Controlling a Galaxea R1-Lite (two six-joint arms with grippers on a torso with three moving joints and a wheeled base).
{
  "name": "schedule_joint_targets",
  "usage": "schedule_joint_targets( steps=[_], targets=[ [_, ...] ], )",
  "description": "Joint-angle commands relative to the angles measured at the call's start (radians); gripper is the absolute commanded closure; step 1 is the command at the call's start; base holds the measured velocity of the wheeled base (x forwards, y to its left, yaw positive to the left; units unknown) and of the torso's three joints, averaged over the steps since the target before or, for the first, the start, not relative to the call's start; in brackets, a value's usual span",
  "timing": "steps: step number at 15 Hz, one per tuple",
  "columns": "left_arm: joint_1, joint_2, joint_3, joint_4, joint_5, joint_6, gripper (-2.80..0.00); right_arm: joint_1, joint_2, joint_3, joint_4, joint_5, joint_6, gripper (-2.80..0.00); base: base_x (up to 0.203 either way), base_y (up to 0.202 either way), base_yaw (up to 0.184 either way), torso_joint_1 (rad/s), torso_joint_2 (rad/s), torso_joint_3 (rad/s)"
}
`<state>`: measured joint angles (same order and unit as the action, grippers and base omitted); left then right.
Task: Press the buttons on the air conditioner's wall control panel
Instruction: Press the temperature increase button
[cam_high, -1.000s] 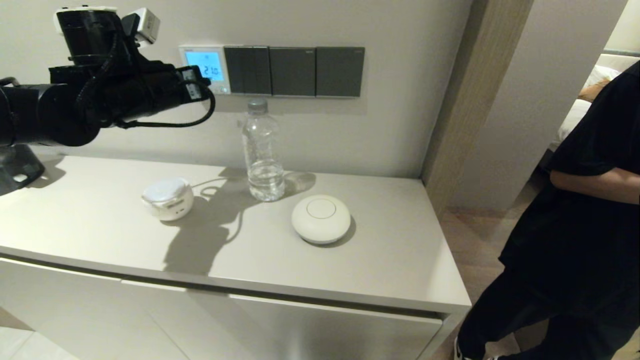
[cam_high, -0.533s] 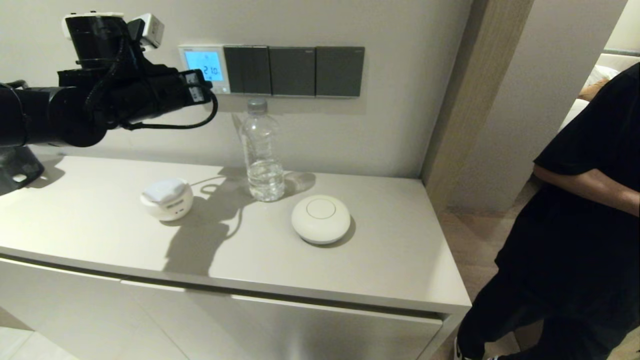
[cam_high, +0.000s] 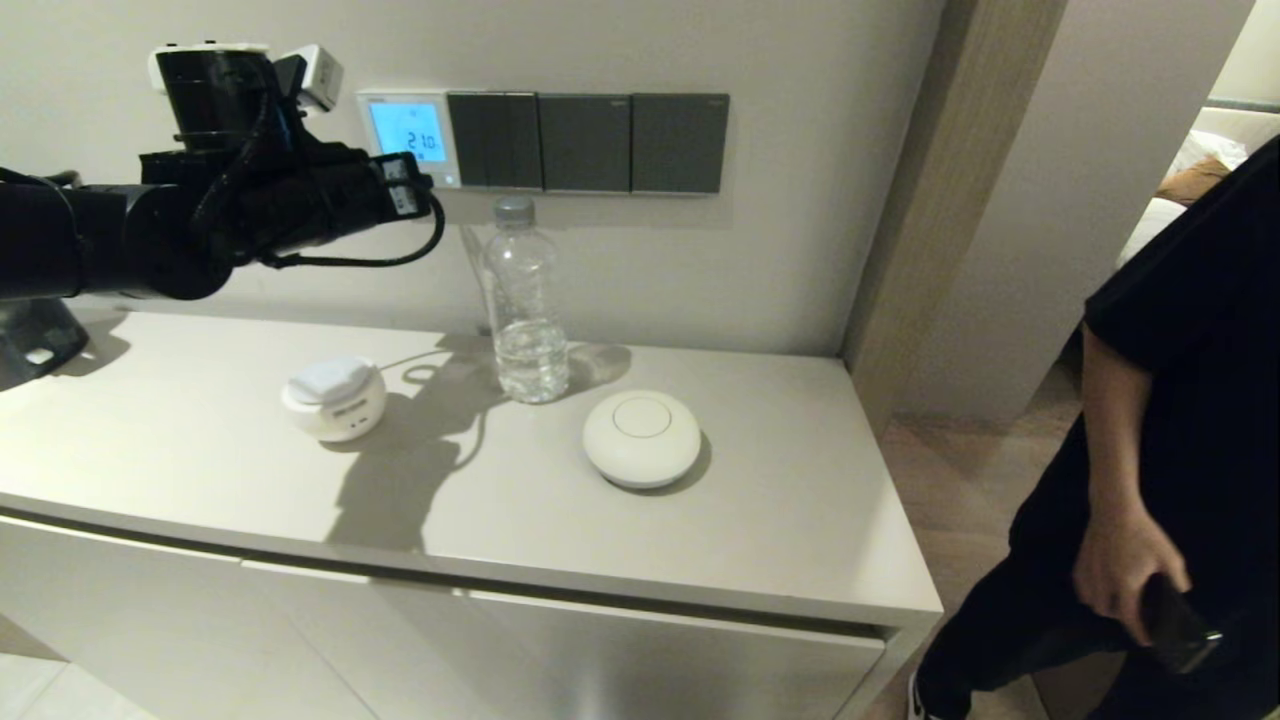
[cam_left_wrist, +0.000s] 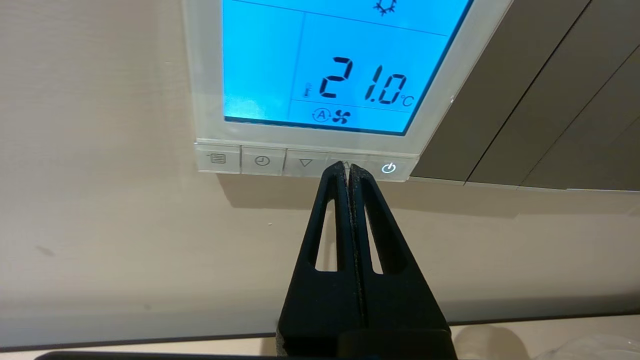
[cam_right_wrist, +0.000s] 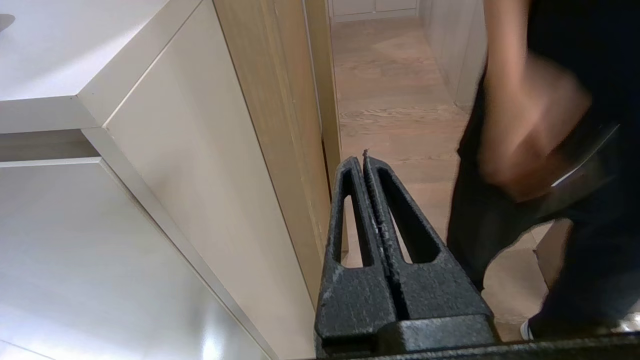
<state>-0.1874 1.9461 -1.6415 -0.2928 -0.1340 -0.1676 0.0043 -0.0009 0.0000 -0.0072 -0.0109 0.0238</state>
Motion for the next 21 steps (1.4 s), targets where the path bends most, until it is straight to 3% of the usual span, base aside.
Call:
schedule_joint_targets(
  steps=[1,21],
  targets=[
    [0.0,0.017,-0.011,-0.001,-0.001,-0.001,0.0,0.0,0.001,0.003,0.0,0.0,0.001,0.0,0.0,0.0,0.0,0.0,0.0,0.0],
    [0.0,0.017,-0.004,-0.001,0.019,0.007,0.0,0.0,0.001,0.003,0.0,0.0,0.001,0.0,0.0,0.0,0.0,0.0,0.0,0.0]
  ],
)
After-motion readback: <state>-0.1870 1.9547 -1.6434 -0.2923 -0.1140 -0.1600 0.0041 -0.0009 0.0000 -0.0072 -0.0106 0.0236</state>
